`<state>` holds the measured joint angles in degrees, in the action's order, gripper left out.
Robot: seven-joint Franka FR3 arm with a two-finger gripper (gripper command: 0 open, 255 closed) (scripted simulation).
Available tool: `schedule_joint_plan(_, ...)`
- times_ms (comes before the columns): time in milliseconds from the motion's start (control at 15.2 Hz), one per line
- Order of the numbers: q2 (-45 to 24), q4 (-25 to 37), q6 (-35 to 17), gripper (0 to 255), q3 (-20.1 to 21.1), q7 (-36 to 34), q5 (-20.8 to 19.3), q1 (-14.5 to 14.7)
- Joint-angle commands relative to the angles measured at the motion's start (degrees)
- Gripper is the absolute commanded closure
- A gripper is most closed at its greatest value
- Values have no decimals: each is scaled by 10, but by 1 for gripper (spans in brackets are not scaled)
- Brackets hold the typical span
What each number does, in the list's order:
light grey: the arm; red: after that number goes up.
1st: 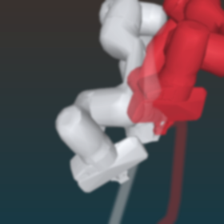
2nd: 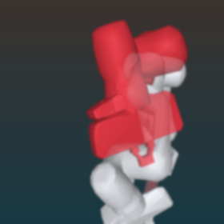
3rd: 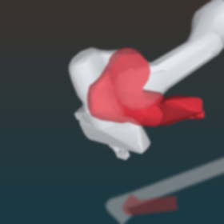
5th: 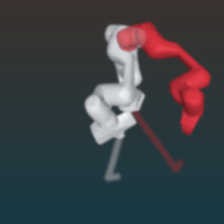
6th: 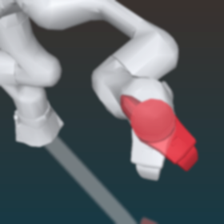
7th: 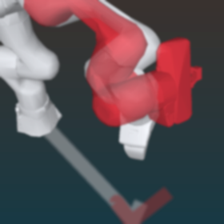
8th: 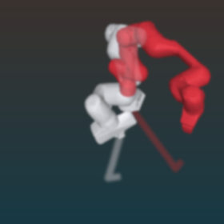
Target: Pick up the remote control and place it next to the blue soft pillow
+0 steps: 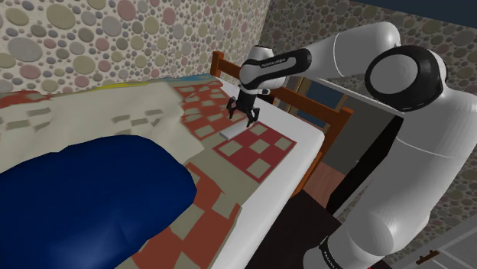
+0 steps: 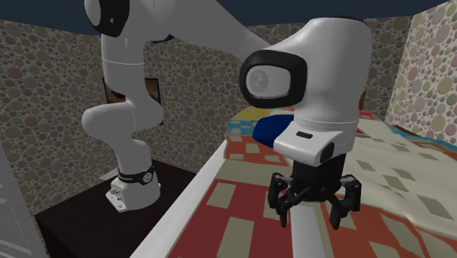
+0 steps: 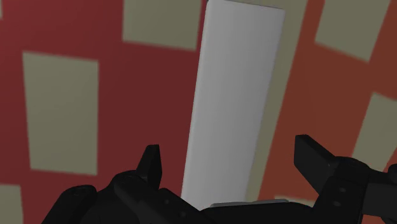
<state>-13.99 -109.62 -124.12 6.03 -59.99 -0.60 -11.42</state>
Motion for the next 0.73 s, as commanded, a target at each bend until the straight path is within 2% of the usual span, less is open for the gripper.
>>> schedule_joint_plan(0,-13,2,-11,0,-1,-7,-1,1)
schedule_joint_plan(330,-35,-13,-48,0,-2,-9,-4,2)
schedule_joint_plan(660,-35,-13,-48,0,-2,-9,-4,2)
